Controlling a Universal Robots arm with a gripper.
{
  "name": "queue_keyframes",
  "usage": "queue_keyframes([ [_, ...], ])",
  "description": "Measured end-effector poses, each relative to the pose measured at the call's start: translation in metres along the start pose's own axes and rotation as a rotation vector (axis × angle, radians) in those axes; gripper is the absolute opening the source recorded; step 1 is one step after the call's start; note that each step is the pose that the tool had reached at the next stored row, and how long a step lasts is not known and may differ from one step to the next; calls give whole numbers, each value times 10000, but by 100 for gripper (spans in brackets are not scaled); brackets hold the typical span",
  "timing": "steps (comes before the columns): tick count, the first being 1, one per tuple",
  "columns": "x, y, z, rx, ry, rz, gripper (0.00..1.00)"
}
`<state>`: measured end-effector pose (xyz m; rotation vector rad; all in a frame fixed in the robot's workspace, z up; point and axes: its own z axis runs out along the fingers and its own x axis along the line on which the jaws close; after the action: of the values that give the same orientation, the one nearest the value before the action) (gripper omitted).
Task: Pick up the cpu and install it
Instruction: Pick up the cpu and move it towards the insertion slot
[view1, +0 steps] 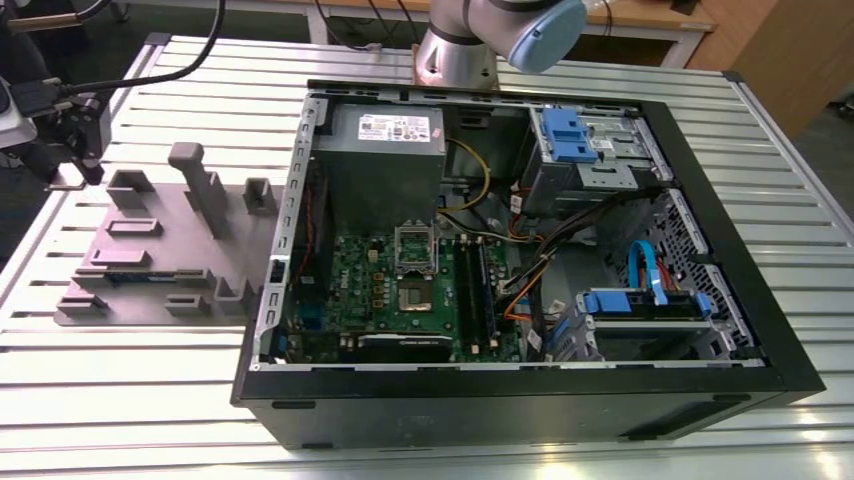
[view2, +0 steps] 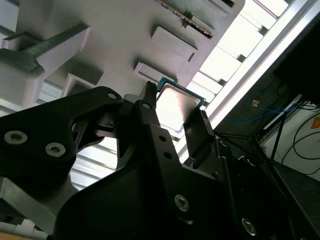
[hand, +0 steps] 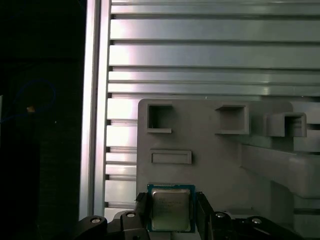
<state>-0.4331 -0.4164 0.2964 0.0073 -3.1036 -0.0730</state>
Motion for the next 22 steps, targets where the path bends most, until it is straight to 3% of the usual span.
queue_keyframes([
  [22,4,5,-109,0,0,0,47],
])
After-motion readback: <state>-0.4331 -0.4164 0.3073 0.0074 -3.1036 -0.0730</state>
